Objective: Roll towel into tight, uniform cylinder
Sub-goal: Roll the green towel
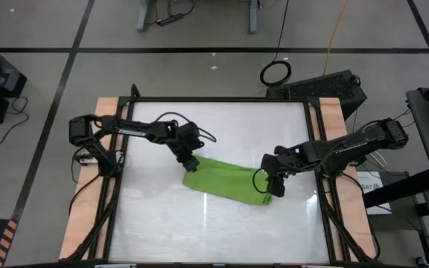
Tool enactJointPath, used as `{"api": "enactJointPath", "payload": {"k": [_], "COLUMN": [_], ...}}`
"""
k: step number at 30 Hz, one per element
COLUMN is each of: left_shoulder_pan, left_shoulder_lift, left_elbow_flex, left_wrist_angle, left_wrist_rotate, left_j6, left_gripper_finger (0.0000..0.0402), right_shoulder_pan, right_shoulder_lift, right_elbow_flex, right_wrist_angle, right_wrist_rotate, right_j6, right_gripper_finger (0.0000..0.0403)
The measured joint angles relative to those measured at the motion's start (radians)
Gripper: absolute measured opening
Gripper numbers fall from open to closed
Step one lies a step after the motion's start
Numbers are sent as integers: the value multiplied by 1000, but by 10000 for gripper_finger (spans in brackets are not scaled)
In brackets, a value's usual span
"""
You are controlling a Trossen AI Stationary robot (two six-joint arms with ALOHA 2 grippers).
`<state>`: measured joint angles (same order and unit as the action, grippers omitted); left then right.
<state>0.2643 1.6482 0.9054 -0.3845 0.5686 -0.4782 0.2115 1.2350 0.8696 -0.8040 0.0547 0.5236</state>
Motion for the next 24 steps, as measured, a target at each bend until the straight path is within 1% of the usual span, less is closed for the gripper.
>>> {"api": "enactJointPath", "payload": {"k": [1, 2, 4, 8, 12, 16, 18, 20, 22, 24], "left_shoulder_pan": [2, 4, 7, 3, -28, -61, -64, -64, -66, -70], "left_shoulder_lift": [0, -4, -11, -37, -103, -174, -179, -173, -153, -141], "left_elbow_flex": [0, 0, 1, 11, 17, 17, 18, 17, 18, 17], "left_wrist_angle": [13, 23, 42, 19, 19, -7, -31, -59, -49, -72], "left_wrist_rotate": [1, 1, -1, -75, -228, -458, -486, -470, -471, -531], "left_j6": [9, 14, 40, 116, 211, 296, 321, 338, 339, 317], "left_gripper_finger": [16, 11, 13, 7, 5, 4, 7, 20, 47, 88], "right_shoulder_pan": [0, 0, 0, 0, 2, 15, 22, 26, 26, 26], "right_shoulder_lift": [0, 0, 0, 0, 0, 0, 0, 0, 0, 0], "right_elbow_flex": [0, 0, 0, 0, 0, 0, 0, 0, 0, 0], "right_wrist_angle": [1, 2, 2, 2, 0, 0, 0, 1, 1, 2], "right_wrist_rotate": [0, 0, 0, -1, -2, -2, -2, -1, 0, 0], "right_j6": [1, 3, 5, 13, 27, 41, 41, 41, 41, 42], "right_gripper_finger": [148, 148, 148, 148, 148, 148, 148, 148, 148, 148]}}
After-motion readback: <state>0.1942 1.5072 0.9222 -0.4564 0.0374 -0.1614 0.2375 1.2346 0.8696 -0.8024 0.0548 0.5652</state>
